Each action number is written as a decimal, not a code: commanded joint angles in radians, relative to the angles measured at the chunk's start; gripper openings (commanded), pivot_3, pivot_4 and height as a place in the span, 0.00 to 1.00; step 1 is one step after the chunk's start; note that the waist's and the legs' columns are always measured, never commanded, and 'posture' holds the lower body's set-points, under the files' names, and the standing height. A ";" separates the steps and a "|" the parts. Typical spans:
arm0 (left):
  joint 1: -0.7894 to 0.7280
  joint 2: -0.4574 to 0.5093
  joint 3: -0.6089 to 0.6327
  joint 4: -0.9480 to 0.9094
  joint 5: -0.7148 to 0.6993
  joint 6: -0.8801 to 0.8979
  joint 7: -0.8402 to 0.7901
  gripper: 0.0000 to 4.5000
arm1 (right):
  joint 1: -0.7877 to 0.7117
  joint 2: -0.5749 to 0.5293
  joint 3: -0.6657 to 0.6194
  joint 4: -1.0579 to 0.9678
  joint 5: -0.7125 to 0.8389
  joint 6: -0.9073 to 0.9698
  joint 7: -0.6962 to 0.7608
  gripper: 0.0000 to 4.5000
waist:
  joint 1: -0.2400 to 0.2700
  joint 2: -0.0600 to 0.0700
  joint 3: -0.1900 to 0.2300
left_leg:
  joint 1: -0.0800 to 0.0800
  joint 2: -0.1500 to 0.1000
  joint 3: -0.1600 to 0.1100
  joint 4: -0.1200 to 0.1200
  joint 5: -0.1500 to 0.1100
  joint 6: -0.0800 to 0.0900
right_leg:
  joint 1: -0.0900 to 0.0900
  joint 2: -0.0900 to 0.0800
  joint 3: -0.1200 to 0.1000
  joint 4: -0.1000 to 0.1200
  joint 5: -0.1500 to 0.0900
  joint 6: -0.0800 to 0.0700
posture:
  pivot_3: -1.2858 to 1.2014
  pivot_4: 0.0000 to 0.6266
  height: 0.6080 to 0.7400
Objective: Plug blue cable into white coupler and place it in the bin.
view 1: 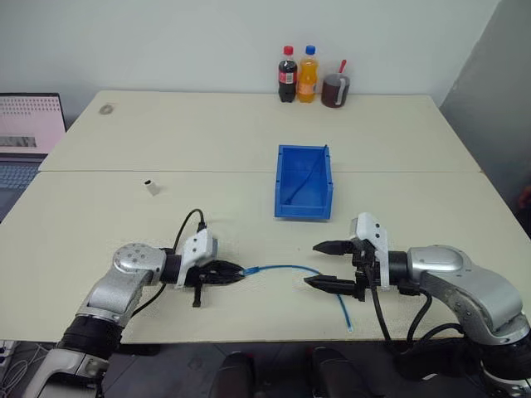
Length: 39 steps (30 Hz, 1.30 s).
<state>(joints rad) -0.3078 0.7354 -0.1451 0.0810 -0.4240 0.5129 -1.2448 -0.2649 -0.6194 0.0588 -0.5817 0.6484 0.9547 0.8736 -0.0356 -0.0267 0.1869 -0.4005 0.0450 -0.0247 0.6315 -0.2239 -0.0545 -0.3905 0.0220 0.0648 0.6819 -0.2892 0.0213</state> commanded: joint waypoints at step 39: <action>0.096 0.098 0.127 -0.333 -1.548 0.737 0.817 0.05 | -0.101 0.024 0.000 0.195 1.177 0.194 -0.617 0.31 | -0.018 -0.002 0.001 | -0.001 -0.002 0.001 -0.002 0.000 0.000 | -0.001 -0.004 0.005 -0.003 -0.001 0.000 | 0.52 0.24 1.00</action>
<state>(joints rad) -0.2029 0.8279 -0.0127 -0.2392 -1.9507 1.2639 -0.4170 -0.3520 -0.5852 0.0623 -0.3706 1.7900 1.1625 0.2312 -0.0539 -0.0291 0.1877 -0.4013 0.0435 -0.0235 0.6295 -0.2240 -0.0546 -0.3917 0.0176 0.0702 0.6788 -0.2904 0.0216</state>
